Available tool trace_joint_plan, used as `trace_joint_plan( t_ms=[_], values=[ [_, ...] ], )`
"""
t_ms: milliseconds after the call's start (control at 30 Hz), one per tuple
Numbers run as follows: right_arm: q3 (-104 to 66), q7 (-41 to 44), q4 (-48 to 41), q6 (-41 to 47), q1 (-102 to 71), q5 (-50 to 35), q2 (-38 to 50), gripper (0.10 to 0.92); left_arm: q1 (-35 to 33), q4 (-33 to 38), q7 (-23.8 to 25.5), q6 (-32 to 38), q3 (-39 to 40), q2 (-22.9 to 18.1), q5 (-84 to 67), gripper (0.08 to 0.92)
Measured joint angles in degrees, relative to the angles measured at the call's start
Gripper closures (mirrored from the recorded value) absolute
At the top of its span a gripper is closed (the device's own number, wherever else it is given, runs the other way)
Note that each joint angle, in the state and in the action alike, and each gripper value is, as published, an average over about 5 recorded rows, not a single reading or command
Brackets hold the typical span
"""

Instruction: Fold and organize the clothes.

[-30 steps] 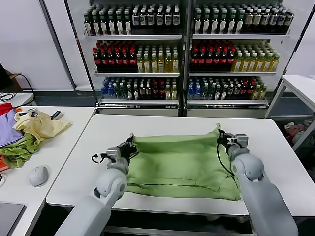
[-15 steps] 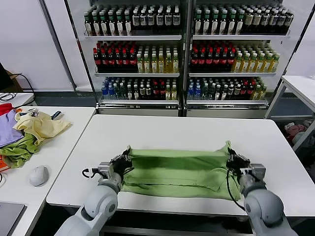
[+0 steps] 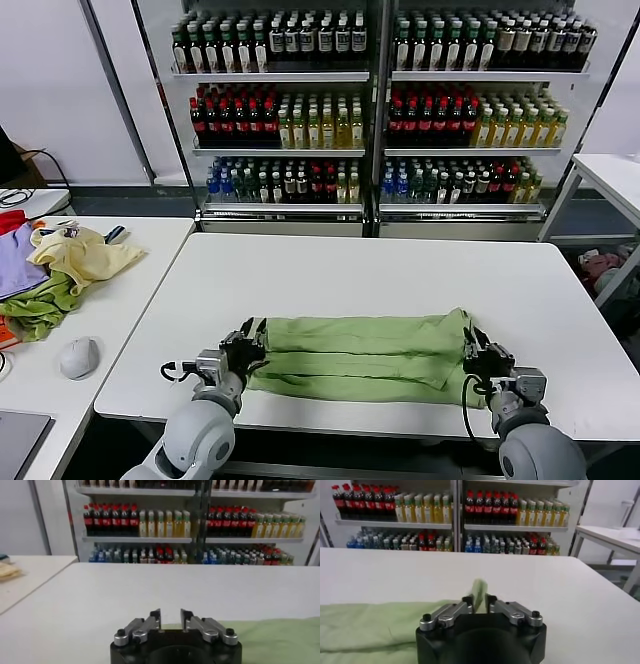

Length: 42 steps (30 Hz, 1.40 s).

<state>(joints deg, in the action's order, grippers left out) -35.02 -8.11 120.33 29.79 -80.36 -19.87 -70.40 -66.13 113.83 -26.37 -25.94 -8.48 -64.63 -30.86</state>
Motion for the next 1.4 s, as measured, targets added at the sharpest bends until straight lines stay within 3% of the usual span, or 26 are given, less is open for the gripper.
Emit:
trace_joint_plan(
  t_ms=[367, 500, 600, 1000, 1267, 1400],
  values=[
    [0.18, -0.04, 0.62, -0.51, -0.86, 0.87, -0.16, 0.267, -4.2, 0.27, -2.26, 0.82, -0.68, -6.43, 6.81, 0.263],
    [0.18, -0.04, 0.74, -0.7, -1.05, 0.96, -0.19, 0.209, -4.12, -1.76, -3.36, 0.17, -0.6, -8.83, 8.81, 0.204],
    [0.12, -0.04, 1.02, -0.8, -1.32, 1.06, -0.46, 0.203, -3.79, -3.34, -4.11, -0.57, -0.44, -10.18, 9.87, 0.257],
    [-0.62, -0.05, 2.83, -0.97, -3.02, 1.39, -1.02, 0.203, -2.77, -8.79, -6.39, -1.5, -0.84, -13.76, 11.6, 0.602],
    [-0.95, 0.04, 4.25, -1.36, -4.15, 1.42, -1.12, 0.203, -3.3, -9.19, -6.49, -0.98, -2.68, -13.25, 10.65, 0.829],
    [-0.96, 0.14, 4.93, -1.63, -4.52, 1.43, -0.96, 0.203, -3.07, -8.8, -6.15, -0.91, -4.97, -11.81, 9.25, 0.865]
  ],
)
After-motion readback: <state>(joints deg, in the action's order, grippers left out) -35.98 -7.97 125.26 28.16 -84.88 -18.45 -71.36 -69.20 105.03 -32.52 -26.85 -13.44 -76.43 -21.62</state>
